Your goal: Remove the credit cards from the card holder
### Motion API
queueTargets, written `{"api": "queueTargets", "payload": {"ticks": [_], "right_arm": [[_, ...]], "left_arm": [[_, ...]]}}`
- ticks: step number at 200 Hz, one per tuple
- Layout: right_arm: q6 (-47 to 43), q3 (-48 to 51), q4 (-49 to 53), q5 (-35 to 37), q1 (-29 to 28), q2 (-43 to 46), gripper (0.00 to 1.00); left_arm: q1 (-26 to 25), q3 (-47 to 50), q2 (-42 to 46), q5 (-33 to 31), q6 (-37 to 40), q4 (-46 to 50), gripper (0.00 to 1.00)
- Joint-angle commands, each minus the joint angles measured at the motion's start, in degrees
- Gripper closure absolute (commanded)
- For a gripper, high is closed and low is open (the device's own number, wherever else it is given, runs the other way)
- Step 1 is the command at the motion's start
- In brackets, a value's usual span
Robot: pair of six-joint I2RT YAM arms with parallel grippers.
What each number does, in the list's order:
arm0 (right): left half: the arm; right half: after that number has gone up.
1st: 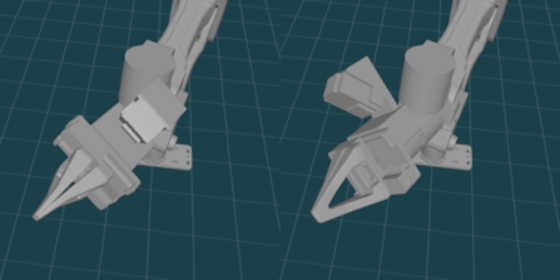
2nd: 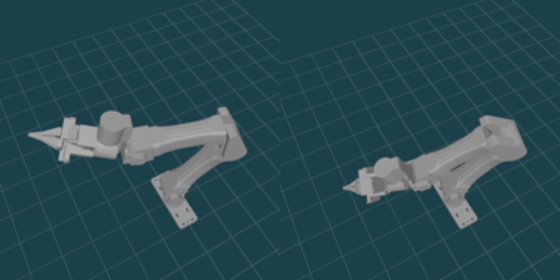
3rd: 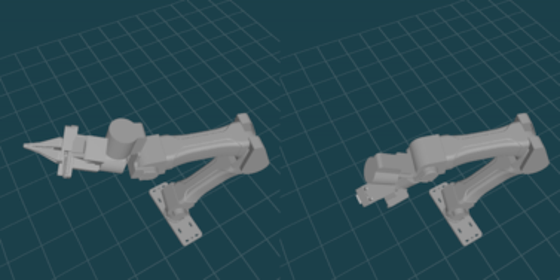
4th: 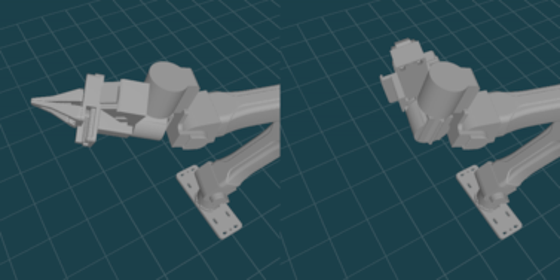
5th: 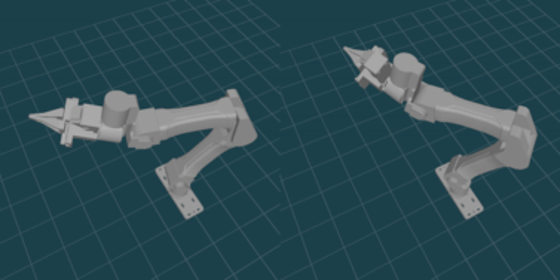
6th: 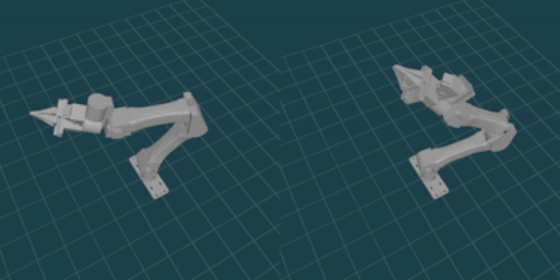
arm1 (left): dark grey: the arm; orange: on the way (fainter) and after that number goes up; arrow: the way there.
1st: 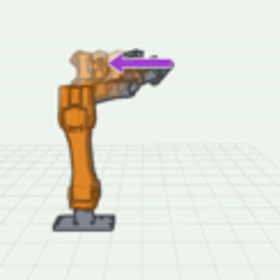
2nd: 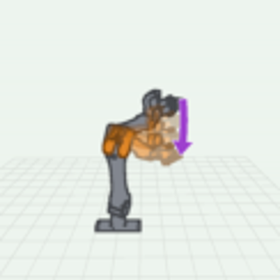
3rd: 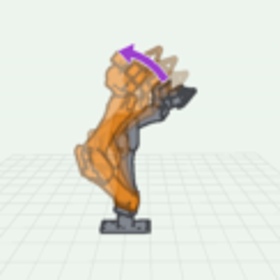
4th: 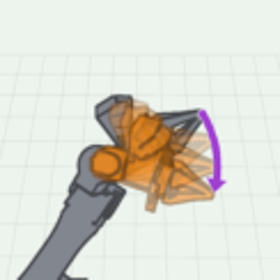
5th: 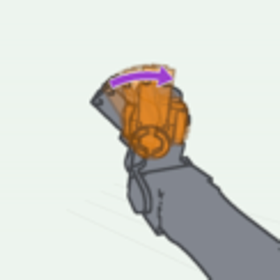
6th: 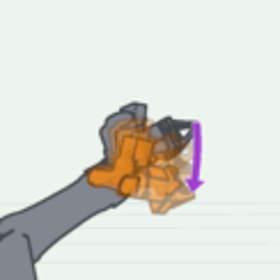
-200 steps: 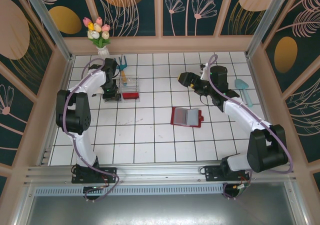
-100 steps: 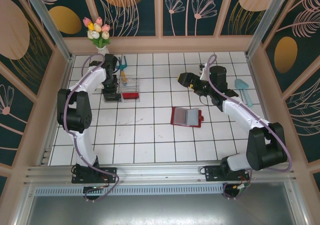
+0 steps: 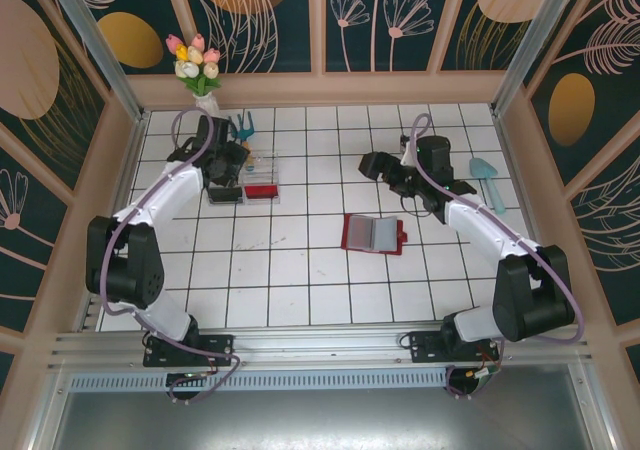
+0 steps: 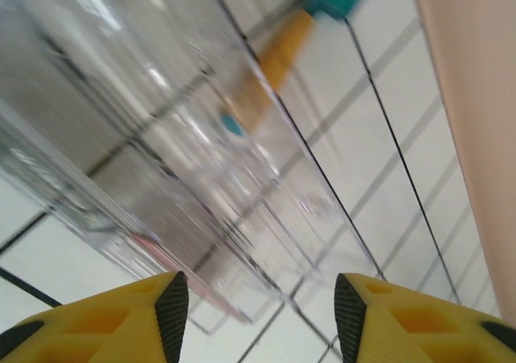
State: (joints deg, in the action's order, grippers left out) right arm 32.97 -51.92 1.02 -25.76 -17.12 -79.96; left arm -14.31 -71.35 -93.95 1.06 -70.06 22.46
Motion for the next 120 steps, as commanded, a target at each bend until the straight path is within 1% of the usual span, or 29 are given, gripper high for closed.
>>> {"api": "queueTargets", "payload": {"ticks": [1,9,16,22,28,57,70,84,97,120], "right_arm": [[-3.3,2.4,5.1,4.5,-1.5,2.1,0.18],[-3.8,3.1,5.8,5.3,-2.1,2.2,0.25],[-4.2,3.8,6.4,6.2,-2.8,2.3,0.33],[-4.4,4.5,6.6,6.7,-3.4,2.3,0.39],[-4.5,5.2,6.9,7.1,-3.8,2.3,0.43],[-3.9,8.8,6.7,8.9,-4.6,1.8,0.72],[-4.1,9.9,6.6,8.8,-4.7,0.9,0.81],[-4.5,10.7,6.2,8.4,-5.0,-0.6,0.86],[-4.6,11.3,5.8,8.3,-5.6,-2.0,0.94],[-4.7,11.4,4.3,8.1,-6.4,-5.1,0.97]], "left_arm": [[-4.4,1.6,-0.3,3.4,9.1,-6.8,0.50],[-5.8,2.4,-0.8,5.5,9.8,-8.5,0.53],[-7.1,3.4,-1.2,6.9,10.0,-10.2,0.56],[-8.3,4.2,-1.4,8.1,10.2,-12.3,0.56],[-9.6,5.0,-1.7,9.4,10.5,-14.3,0.56],[-14.9,6.4,-3.9,15.4,11.2,-21.0,0.61],[-17.1,6.1,-6.8,17.0,12.5,-22.4,0.68],[-19.4,5.5,-9.2,19.5,13.5,-23.6,0.70],[-21.0,4.8,-11.5,22.2,14.5,-24.5,0.72],[-23.6,3.8,-15.3,25.0,15.9,-24.9,0.71]]}}
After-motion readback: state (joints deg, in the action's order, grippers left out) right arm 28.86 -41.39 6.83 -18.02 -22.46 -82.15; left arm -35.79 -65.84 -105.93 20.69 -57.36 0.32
